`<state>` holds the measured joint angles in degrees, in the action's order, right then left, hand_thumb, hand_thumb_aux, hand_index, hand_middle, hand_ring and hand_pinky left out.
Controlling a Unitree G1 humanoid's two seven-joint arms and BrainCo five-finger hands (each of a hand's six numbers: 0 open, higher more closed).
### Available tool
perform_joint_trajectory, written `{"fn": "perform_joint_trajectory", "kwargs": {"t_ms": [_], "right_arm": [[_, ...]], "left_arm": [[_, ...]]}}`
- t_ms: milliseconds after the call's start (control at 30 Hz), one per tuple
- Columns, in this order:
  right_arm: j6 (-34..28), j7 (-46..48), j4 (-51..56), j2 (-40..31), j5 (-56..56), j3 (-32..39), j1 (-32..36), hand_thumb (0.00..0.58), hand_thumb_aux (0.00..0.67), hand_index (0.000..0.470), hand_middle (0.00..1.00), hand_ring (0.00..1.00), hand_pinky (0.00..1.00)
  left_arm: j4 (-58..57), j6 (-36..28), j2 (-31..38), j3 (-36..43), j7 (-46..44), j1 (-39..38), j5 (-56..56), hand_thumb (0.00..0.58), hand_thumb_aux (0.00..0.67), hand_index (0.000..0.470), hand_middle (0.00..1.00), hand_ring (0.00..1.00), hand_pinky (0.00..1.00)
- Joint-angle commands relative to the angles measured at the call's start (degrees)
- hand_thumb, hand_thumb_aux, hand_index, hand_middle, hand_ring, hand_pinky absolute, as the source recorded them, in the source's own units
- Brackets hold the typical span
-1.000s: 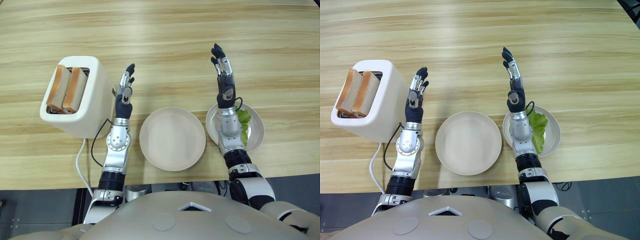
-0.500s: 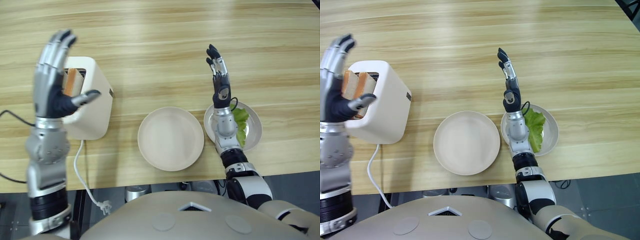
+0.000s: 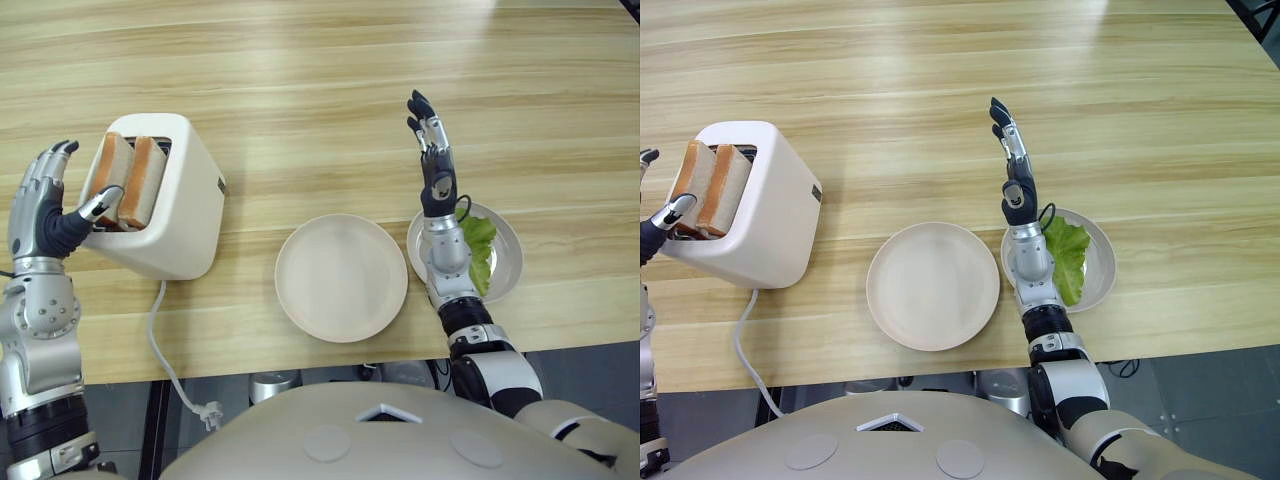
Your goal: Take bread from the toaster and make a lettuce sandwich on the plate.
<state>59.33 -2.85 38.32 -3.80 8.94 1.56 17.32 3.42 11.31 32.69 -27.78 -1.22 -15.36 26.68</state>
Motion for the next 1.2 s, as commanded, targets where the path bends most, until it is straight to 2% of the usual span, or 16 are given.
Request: {"fn": "perform_joint_trajectory", "kwargs": {"t_ms": [33,100,133,167,200,233,567,733,767,1000,1200], "right_arm": [[-0.3,-0.5,0.8,-0.3,0.5,-0.2,-0.3,0.0,0.0,0.0,0.0,0.0,0.0],[-0.2,-0.6,0.8,-0.3,0.6,-0.2,-0.3,0.0,0.0,0.0,0.0,0.0,0.0],[-0.2,-0.6,0.8,-0.3,0.7,-0.2,-0.3,0.0,0.0,0.0,0.0,0.0,0.0],[-0.2,-0.7,0.8,-0.3,0.8,-0.1,-0.3,0.0,0.0,0.0,0.0,0.0,0.0],[-0.2,-0.7,0.7,-0.3,0.8,-0.1,-0.4,0.0,0.0,0.0,0.0,0.0,0.0],[-0.2,-0.8,0.7,-0.3,0.9,-0.1,-0.4,0.0,0.0,0.0,0.0,0.0,0.0],[-1.0,-1.3,0.4,-0.6,2.2,0.1,-0.8,0.0,0.0,0.0,0.0,0.0,0.0],[-1.3,-1.6,0.5,-0.8,2.7,0.0,-0.8,0.0,0.0,0.0,0.0,0.0,0.0],[-1.3,-1.7,0.5,-0.8,2.7,0.0,-0.8,0.0,0.0,0.0,0.0,0.0,0.0],[-1.1,-2.6,0.2,-1.3,2.6,-0.7,-0.6,0.0,0.0,0.0,0.0,0.0,0.0],[-2.3,-2.7,-2.3,-1.8,0.2,-1.9,-0.4,0.0,0.0,0.0,0.0,0.0,0.0]], "left_arm": [[-1.5,-1.5,0.8,0.9,-1.2,0.2,-1.8,0.14,0.087,0.06,0.0,0.0,0.0],[-1.4,-1.9,1.0,1.3,-1.5,0.2,-2.0,0.436,0.336,0.231,0.0,0.0,0.0],[-1.3,-2.1,1.1,1.5,-1.5,0.3,-2.0,0.476,0.386,0.265,0.0,0.0,0.0],[-1.3,-2.4,1.1,1.7,-1.6,0.3,-2.1,0.542,0.499,0.343,0.0,0.0,0.0],[-1.3,-2.5,1.1,2.0,-1.6,0.3,-2.1,0.542,0.499,0.343,0.0,0.0,0.0],[-1.3,-2.6,1.0,2.2,-1.7,0.3,-2.2,0.58,0.67,0.46,0.0,0.0,0.0],[-0.1,-3.3,0.6,4.6,-1.4,0.6,-2.5,0.58,0.67,0.46,0.0,0.0,0.0],[4.1,-3.4,0.3,3.0,1.7,1.8,-1.5,0.58,0.67,0.46,0.0,0.0,0.0],[5.7,-3.3,0.1,2.3,2.6,2.0,-1.5,0.58,0.67,0.46,1.0,1.0,1.0],[18.5,-3.1,-1.6,-3.4,6.8,5.2,-2.8,0.58,0.67,0.46,1.0,1.0,1.0],[23.5,-0.8,-2.1,-2.7,4.8,9.2,-8.1,0.58,0.67,0.46,1.0,1.0,1.0]]}}
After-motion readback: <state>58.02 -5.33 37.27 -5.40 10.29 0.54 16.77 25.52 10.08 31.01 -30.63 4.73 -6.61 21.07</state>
